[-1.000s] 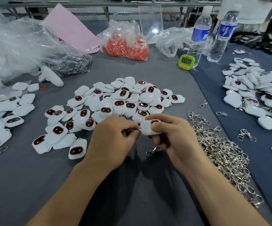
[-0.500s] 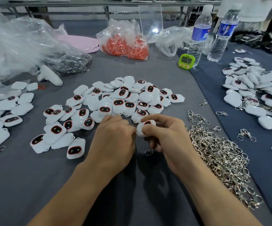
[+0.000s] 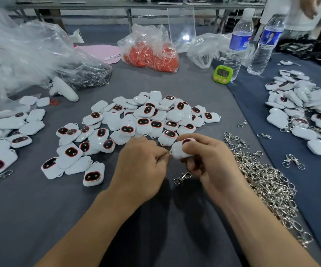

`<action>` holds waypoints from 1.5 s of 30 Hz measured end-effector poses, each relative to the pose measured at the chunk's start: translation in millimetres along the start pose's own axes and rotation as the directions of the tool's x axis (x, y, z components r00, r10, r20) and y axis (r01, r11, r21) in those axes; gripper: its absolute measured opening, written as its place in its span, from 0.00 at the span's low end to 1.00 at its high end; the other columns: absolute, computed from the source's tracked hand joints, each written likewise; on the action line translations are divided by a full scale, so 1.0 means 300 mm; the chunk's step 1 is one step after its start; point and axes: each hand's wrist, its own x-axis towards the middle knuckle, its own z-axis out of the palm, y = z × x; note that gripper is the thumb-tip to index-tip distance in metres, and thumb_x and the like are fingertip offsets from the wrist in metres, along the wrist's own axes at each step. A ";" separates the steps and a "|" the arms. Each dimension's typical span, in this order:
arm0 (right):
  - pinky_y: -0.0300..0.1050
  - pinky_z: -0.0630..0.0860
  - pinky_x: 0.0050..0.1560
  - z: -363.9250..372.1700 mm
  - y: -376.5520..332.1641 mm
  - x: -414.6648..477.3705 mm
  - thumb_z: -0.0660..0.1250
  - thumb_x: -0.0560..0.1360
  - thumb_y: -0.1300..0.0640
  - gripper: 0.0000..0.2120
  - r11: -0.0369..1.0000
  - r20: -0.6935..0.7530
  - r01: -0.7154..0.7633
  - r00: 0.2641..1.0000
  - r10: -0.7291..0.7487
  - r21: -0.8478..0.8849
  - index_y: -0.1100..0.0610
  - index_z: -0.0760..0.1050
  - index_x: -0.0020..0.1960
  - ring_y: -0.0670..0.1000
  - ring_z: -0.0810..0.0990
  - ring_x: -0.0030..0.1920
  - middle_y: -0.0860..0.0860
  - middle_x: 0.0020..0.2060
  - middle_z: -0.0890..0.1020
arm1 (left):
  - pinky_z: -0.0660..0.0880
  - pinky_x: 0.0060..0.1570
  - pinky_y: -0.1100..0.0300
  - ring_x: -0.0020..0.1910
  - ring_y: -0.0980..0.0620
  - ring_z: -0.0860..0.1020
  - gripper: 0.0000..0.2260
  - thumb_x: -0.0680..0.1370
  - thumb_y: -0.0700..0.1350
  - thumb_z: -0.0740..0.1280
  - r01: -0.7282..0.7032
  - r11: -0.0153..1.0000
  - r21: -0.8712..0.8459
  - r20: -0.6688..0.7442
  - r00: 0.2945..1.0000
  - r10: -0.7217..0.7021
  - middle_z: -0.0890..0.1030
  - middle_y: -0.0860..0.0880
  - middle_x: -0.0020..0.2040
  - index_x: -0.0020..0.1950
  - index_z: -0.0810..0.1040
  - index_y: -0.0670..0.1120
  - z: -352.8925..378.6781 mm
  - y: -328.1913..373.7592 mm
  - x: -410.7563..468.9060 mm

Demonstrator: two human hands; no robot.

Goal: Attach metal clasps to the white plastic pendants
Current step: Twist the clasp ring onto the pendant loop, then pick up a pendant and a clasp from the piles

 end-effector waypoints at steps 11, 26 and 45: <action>0.37 0.61 0.20 -0.010 0.004 0.020 0.66 0.73 0.70 0.11 0.982 -0.003 -0.011 1.000 0.010 -0.186 0.60 0.84 0.48 0.49 0.69 0.21 0.56 0.28 0.79 | 0.64 0.42 0.57 0.40 0.52 0.73 0.04 0.75 0.51 0.72 0.154 0.988 0.001 0.019 0.988 -0.154 0.73 0.58 0.31 0.44 0.86 0.54 0.035 -0.031 -0.001; 0.42 0.81 0.48 -0.123 -0.032 0.086 0.72 0.74 0.65 0.15 0.941 -0.276 0.185 0.924 -0.265 -0.284 0.54 0.83 0.59 0.45 0.85 0.43 0.46 0.46 0.88 | 0.70 0.44 0.70 0.44 0.60 0.76 0.11 0.71 0.58 0.74 0.245 0.954 -0.174 0.135 0.965 -0.223 0.80 0.61 0.38 0.53 0.85 0.61 0.033 -0.044 0.006; 0.51 0.69 0.52 0.009 0.055 0.064 0.66 0.79 0.56 0.07 0.197 0.222 0.320 0.889 -0.400 -0.927 0.49 0.75 0.56 0.55 0.75 0.53 0.47 0.51 0.80 | 0.74 0.48 0.55 0.48 0.60 0.75 0.10 0.73 0.60 0.72 0.075 0.995 0.059 0.259 0.962 -0.087 0.80 0.59 0.46 0.52 0.84 0.60 0.007 -0.031 0.007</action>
